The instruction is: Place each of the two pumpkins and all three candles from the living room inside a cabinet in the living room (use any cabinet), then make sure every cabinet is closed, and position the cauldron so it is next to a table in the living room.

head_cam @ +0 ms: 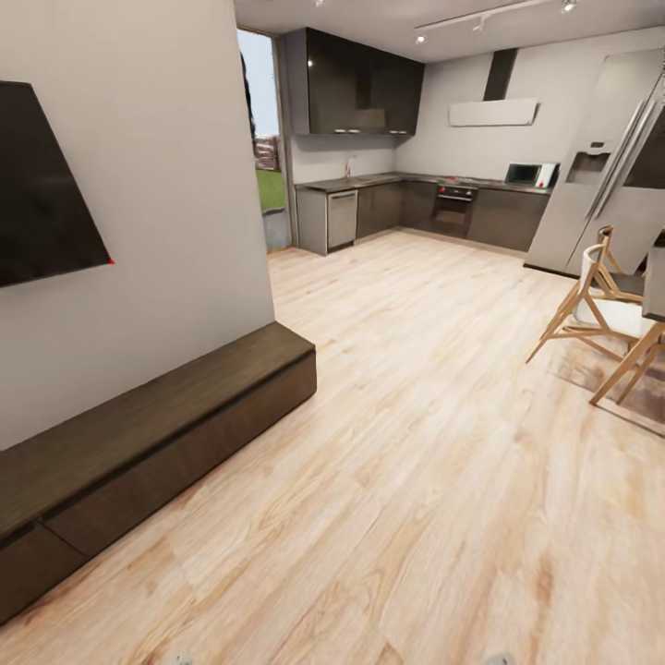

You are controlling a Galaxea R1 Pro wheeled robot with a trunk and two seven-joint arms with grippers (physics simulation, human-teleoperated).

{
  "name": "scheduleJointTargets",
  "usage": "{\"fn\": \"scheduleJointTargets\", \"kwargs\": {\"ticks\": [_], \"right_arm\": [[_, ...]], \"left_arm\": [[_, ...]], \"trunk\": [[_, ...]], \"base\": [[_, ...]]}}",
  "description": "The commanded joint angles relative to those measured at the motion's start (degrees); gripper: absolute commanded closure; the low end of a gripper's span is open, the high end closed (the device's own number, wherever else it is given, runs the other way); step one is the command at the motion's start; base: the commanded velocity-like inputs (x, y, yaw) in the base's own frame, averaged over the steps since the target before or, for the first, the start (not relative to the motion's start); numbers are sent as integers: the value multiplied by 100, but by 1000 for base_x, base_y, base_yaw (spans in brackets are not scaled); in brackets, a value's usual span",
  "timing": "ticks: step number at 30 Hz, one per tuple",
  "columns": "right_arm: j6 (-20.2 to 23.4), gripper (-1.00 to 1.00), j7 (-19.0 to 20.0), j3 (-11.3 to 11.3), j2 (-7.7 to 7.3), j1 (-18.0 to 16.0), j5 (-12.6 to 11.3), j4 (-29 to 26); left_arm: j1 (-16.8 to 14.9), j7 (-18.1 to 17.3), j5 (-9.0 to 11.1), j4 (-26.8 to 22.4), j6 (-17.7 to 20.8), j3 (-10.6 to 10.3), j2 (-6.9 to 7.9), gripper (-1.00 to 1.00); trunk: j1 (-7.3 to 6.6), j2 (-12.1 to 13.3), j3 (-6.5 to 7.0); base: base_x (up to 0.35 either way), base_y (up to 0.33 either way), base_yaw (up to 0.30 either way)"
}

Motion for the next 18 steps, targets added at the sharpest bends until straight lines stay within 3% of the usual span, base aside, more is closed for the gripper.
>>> {"fn": "scheduleJointTargets", "kwargs": {"ticks": [1, 9, 18], "right_arm": [[0, -100, 0, 0, -1, 0, 0, 0], [0, -100, 0, 0, -4, 2, 0, 0], [17, -100, 0, 0, 3, 1, 0, 9]], "left_arm": [[0, 0, -1, 0, 0, 0, 0, -100], [0, 0, 3, 0, 0, 0, 0, -100], [0, 0, -37, 0, 0, -8, -2, -100]], "trunk": [[0, 0, 10], [0, 0, 80], [0, 0, 89]], "base": [[0, 0, 0], [8, 0, 0], [280, 0, 0]]}}
